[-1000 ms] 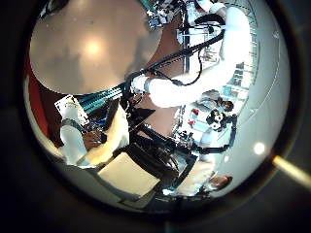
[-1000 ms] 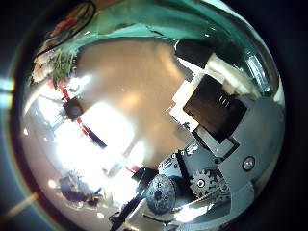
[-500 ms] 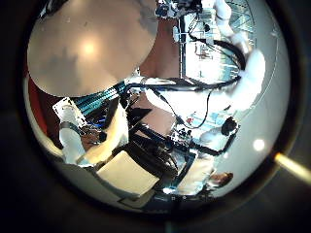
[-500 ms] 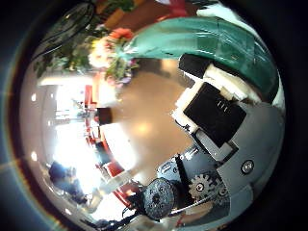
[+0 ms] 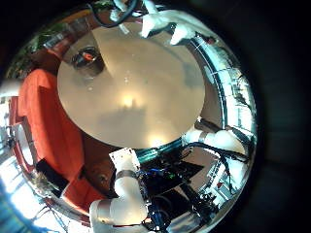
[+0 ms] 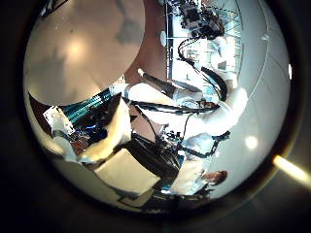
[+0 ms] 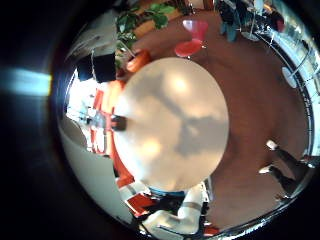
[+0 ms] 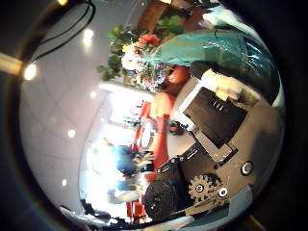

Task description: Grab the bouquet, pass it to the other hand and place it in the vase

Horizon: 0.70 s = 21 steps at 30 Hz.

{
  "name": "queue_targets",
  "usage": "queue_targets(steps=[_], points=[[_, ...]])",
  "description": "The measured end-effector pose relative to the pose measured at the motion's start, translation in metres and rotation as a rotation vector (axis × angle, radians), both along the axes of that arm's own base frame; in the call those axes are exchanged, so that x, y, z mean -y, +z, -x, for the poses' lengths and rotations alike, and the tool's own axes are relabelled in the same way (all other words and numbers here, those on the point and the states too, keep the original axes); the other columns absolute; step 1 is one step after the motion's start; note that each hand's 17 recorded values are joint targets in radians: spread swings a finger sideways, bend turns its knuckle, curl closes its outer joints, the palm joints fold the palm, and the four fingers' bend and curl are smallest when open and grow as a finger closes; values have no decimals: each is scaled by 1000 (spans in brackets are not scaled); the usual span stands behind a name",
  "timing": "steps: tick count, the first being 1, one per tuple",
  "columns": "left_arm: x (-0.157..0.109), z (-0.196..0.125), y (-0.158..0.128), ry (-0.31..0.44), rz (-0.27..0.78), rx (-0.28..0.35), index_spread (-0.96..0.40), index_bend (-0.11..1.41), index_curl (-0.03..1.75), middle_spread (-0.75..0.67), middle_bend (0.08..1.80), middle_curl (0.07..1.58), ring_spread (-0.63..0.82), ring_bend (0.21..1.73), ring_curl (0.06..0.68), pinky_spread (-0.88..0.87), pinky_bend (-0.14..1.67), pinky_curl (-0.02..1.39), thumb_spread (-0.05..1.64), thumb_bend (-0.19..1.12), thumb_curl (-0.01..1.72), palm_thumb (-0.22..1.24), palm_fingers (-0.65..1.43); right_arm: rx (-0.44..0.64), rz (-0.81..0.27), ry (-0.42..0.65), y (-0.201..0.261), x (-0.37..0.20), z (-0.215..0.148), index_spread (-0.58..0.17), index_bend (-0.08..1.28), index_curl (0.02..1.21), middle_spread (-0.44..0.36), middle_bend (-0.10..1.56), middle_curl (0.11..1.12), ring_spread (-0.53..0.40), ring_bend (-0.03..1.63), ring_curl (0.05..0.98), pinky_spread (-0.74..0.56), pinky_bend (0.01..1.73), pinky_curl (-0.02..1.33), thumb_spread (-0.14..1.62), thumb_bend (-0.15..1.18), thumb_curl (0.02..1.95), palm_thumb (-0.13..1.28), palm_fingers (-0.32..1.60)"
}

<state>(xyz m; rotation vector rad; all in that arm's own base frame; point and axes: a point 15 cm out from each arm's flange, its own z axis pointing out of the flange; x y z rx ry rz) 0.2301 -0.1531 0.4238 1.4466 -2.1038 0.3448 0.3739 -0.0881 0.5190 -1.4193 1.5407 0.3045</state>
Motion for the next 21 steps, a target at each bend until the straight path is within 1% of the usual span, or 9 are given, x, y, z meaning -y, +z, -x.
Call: queue_targets(steps=[2,4,7,10,13,15,17,19,21], points=[[-3,-10,7,30,61,36,159,174,349,421,194,324,545,481,211,501,193,302,1103,-49,344,331,151,33,-79,52,13,-9,8,-236,1163,918,-146,1335,873,-198,1441,733,-188,1318,795,817,124,1021,1125,1131],[0,-19,16,59,133,75,158,171,347,413,193,325,542,491,212,497,195,302,1096,-40,333,298,157,56,-147,115,20,-16,17,-233,1167,914,-144,1338,868,-198,1444,734,-189,1311,806,813,122,1045,1122,1131],[14,-29,31,86,253,118,159,162,341,405,197,328,529,510,216,493,200,305,1083,-34,323,267,174,82,-244,214,30,-26,32,-229,1174,908,-142,1341,861,-197,1446,734,-190,1301,821,808,119,1079,1118,1132],[26,-43,56,131,418,147,158,160,335,393,203,333,522,523,218,483,201,308,1070,-31,317,247,186,102,-319,320,39,-39,47,-225,1179,902,-140,1349,856,-196,1447,733,-191,1291,836,805,115,1111,1115,1132],[29,-51,78,163,543,157,160,159,329,383,211,339,510,533,218,479,201,310,1055,-29,314,237,200,109,-373,422,37,-59,57,-223,1183,896,-139,1353,852,-195,1448,733,-193,1283,851,804,109,1139,1108,1131],[23,-51,83,170,568,154,160,160,326,380,211,343,506,537,218,480,204,313,1043,-32,313,221,199,99,-402,461,31,-72,59,-221,1185,893,-138,1356,849,-195,1449,732,-194,1277,860,805,106,1156,1106,1131],[23,-50,87,164,589,149,166,154,321,377,209,345,503,544,219,482,210,316,1030,-36,309,200,191,91,-436,503,26,-81,66,-220,1187,890,-138,1358,846,-195,1449,732,-195,1273,867,805,104,1168,1105,1131],[28,-49,91,156,628,138,169,155,317,381,205,346,502,550,219,478,214,318,1016,-33,308,191,180,74,-492,552,18,-87,78,-219,1191,887,-137,1360,843,-195,1451,731,-197,1265,879,808,99,1189,1099,1129],[35,-47,97,145,691,110,175,153,312,389,205,348,504,553,218,477,219,322,1003,-31,308,185,170,56,-548,595,10,-96,86,-218,1193,884,-137,1362,840,-195,1454,732,-198,1259,889,810,96,1205,1098,1130]])
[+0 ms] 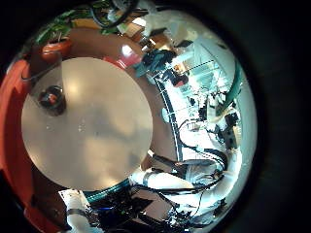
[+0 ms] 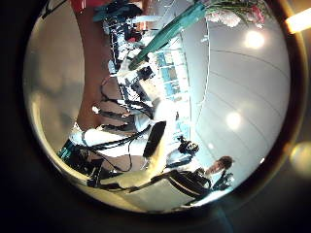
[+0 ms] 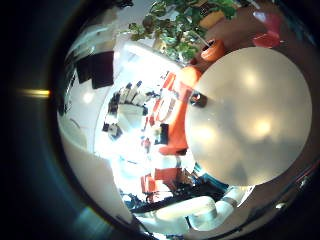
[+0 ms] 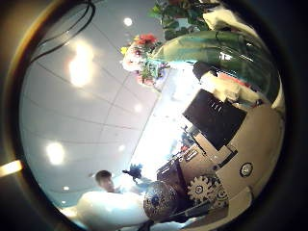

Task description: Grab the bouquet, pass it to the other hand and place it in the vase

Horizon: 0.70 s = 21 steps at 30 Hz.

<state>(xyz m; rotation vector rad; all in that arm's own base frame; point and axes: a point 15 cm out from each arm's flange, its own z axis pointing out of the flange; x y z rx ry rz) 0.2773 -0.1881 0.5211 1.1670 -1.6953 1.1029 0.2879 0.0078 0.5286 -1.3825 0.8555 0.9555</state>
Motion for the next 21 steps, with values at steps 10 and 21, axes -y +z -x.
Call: queue_targets(steps=[10,21], points=[[13,1,34,-81,227,-43,201,153,289,440,199,348,527,552,210,488,262,334,953,-27,319,196,95,-82,-62,275,-26,-56,20,-215,1205,876,-135,1370,829,-195,1457,733,-206,1233,932,825,78,1267,1089,1128],[21,-3,47,-111,316,-67,206,161,285,392,290,371,531,547,198,485,245,322,935,-23,333,265,175,-112,-10,424,-52,-94,28,-213,1213,868,-134,1378,820,-198,1453,738,-213,1213,970,840,59,1321,1087,1125]])
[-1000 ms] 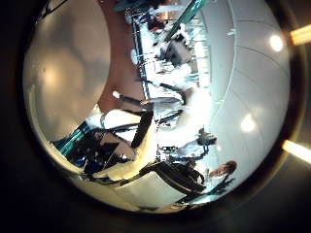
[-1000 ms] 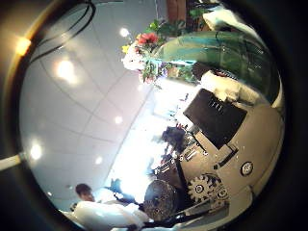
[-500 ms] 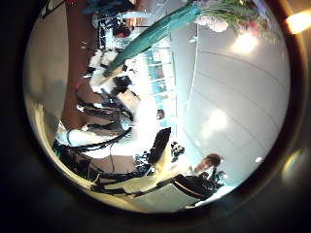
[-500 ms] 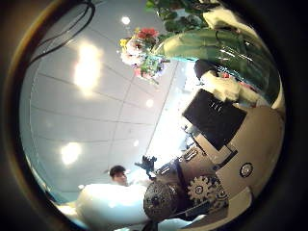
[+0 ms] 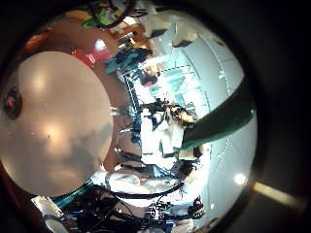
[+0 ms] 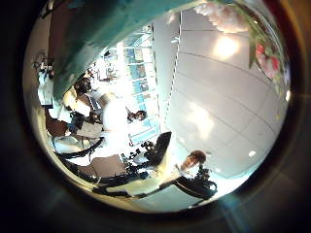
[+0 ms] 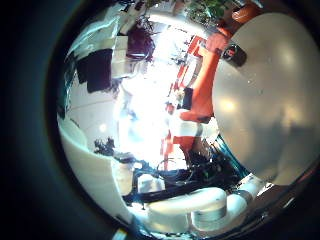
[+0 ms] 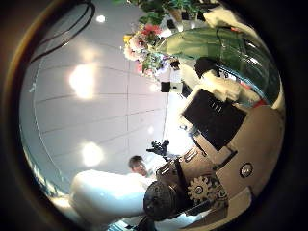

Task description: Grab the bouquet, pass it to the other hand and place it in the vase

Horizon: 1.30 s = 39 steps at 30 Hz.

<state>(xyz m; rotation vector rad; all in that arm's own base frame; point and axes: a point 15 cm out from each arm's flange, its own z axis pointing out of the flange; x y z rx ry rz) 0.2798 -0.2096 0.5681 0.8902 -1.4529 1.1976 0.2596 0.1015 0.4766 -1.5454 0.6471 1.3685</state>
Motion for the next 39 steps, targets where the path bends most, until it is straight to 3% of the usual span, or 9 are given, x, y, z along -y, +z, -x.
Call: queue_targets(steps=[6,10,12,19,23,26,27,32,39], points=[[11,-2,2,-38,64,-34,87,191,319,119,616,506,273,607,204,290,226,306,953,-11,345,353,584,3,85,29,-21,-23,-5,-212,1216,865,-135,1378,819,-199,1452,741,-217,1204,986,848,49,1345,1089,1123],[10,-2,0,-40,81,-50,-62,194,336,-87,744,589,-144,897,289,-71,555,409,978,11,362,477,1155,-8,118,14,-33,-24,-8,-212,1217,863,-135,1378,819,-200,1450,742,-211,1205,1000,851,44,1359,1094,1125],[10,-3,2,-38,93,-48,-154,296,388,-176,810,662,-269,1042,365,-204,761,504,1004,102,409,681,1318,-18,119,3,-38,-25,-9,-212,1217,862,-135,1378,819,-200,1450,743,-208,1204,1005,855,43,1364,1099,1124],[6,-5,11,3,109,5,-389,614,576,-358,1025,797,-406,1316,490,-410,1096,681,1037,191,531,921,1222,-26,153,-126,-55,-17,-32,-215,1213,865,-140,1363,821,-205,1434,745,-211,1208,1020,875,-36,1328,994,1070],[1,-9,18,48,103,51,-501,740,698,-419,1120,850,-418,1408,528,-466,1182,753,1055,195,590,961,1134,-50,164,-198,-64,-1,-40,-242,1065,841,-156,1262,793,-211,1377,714,-266,1168,956,923,-51,1163,857,947],[-2,-11,27,79,94,88,-550,780,769,-443,1158,872,-415,1448,540,-493,1203,790,1067,194,625,978,1097,-55,168,-213,-66,4,-41,-280,838,801,-171,1162,760,-237,1348,686,-364,1117,900,954,-49,1036,796,670],[-3,-11,30,84,92,98,-563,787,791,-449,1167,878,-414,1458,543,-501,1207,801,1070,193,635,982,1087,-54,168,-217,-66,5,-42,-305,666,750,-172,1039,721,-247,1318,665,-374,1099,878,965,-53,975,765,354],[-13,-16,50,120,65,169,-615,787,889,-469,1191,896,-403,1492,550,-530,1212,847,1083,180,682,989,1057,-55,168,-238,-68,13,-44,-351,484,594,-115,746,586,-154,1076,550,-117,954,807,976,-44,813,715,-76],[-34,-25,75,197,11,261,-663,751,1005,-483,1204,908,-395,1509,547,-560,1198,900,1094,158,739,993,1050,-62,167,-271,-71,24,-48,-369,308,459,-29,491,447,38,813,403,254,782,665,975,-32,667,702,-63]])
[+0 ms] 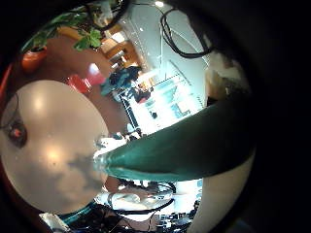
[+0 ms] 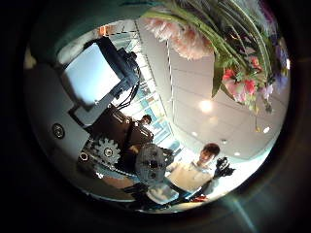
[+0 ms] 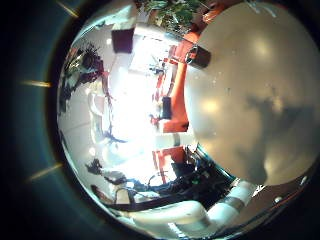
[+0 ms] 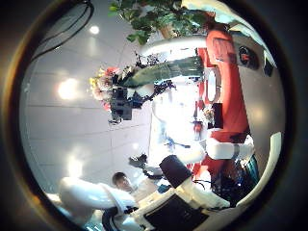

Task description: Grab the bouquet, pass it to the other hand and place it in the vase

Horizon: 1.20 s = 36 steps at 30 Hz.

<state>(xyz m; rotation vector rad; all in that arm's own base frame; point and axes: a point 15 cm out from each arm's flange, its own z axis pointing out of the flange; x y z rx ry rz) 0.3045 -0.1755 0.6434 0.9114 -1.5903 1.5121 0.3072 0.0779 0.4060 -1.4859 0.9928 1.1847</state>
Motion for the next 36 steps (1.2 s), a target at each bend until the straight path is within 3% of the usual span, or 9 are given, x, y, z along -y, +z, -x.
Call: queue_targets(steps=[4,14,20,36], points=[[-9,-6,13,45,-4,39,-682,726,1061,-485,1206,911,-393,1515,544,-573,1181,925,1099,148,764,999,1055,5,18,-26,-4,2,-7,-370,262,428,-13,425,411,77,748,364,340,704,603,972,-30,618,706,-20],[-60,-31,49,297,-19,164,-718,659,1172,-490,1200,917,-390,1518,536,-604,1145,978,1106,124,822,1010,1062,5,40,-90,-13,8,-24,-374,183,380,10,301,356,123,609,289,401,564,474,968,-26,536,725,58],[-92,-47,47,447,-61,204,-733,626,1222,-492,1194,919,-390,1516,532,-621,1124,1003,1110,109,849,1014,1068,-3,48,-107,-18,10,-30,-373,165,350,12,266,347,129,573,270,413,540,435,966,-26,514,731,91],[-126,-88,-10,506,-68,123,-757,565,1308,-498,1176,926,-391,1508,526,-651,1087,1053,1120,75,900,1024,1084,-15,64,-150,-35,16,-44,-362,157,304,12,231,344,122,531,246,411,503,367,965,-25,500,751,153]])
